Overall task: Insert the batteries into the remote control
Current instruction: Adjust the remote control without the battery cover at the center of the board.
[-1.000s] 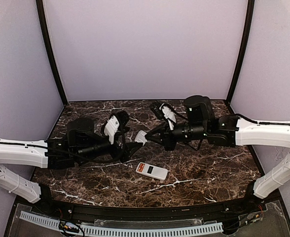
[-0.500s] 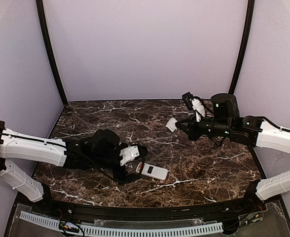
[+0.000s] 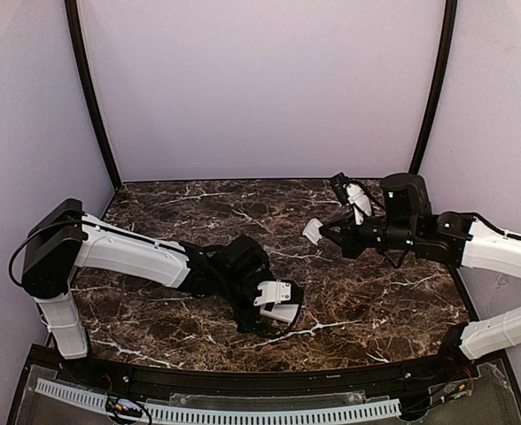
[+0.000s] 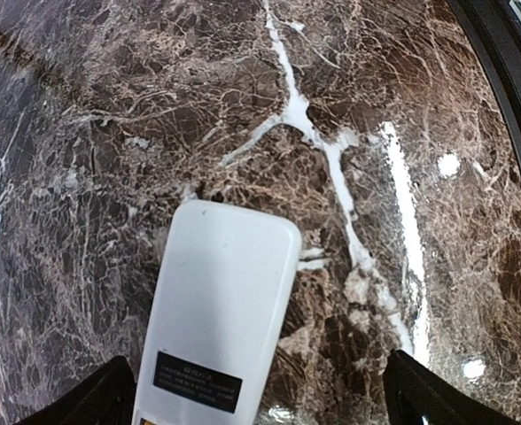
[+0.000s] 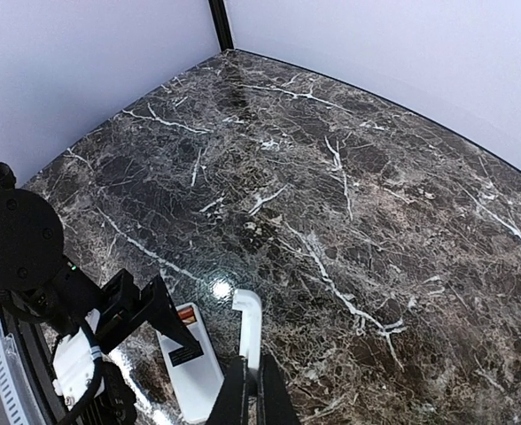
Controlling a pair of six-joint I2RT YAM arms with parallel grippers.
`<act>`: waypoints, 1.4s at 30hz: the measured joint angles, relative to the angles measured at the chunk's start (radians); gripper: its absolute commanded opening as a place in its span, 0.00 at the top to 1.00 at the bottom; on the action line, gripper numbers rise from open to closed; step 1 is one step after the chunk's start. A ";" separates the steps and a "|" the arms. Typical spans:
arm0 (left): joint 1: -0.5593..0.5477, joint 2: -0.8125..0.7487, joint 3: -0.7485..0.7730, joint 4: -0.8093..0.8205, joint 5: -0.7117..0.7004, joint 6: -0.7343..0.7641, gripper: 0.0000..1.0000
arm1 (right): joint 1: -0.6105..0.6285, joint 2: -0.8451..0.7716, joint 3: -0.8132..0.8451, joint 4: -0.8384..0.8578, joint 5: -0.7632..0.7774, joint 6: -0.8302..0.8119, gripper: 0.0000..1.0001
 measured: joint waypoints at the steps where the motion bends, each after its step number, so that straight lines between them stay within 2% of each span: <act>1: 0.003 0.013 0.006 -0.007 0.010 0.008 0.02 | -0.001 -0.001 -0.002 0.000 0.000 0.000 1.00; 7: 0.021 0.086 0.080 -0.024 0.045 0.031 0.04 | -0.002 -0.001 -0.014 -0.002 -0.004 0.000 1.00; 13: 0.049 0.159 0.157 -0.053 0.057 0.031 0.13 | -0.003 -0.001 -0.018 -0.002 -0.005 0.000 1.00; 23: 0.108 0.191 0.189 -0.104 0.106 -0.006 0.34 | -0.004 0.008 -0.018 0.002 -0.016 -0.001 1.00; 31: 0.145 0.191 0.191 -0.139 0.109 -0.038 0.44 | -0.005 0.021 -0.018 0.003 -0.034 -0.005 1.00; 38: 0.154 0.172 0.159 -0.118 0.114 -0.050 0.45 | -0.005 0.046 -0.018 0.002 -0.060 -0.017 1.00; 39: 0.158 0.164 0.149 -0.117 0.115 -0.052 0.42 | -0.005 0.046 -0.018 0.003 -0.064 -0.019 1.00; 40: 0.164 0.154 0.135 -0.116 0.115 -0.053 0.34 | -0.005 0.046 -0.018 0.003 -0.069 -0.021 1.00; 41: 0.171 0.146 0.123 -0.116 0.116 -0.055 0.29 | -0.005 0.047 -0.018 0.005 -0.076 -0.024 1.00; 42: 0.175 0.140 0.117 -0.116 0.116 -0.055 0.19 | -0.005 0.047 -0.018 0.006 -0.084 -0.026 1.00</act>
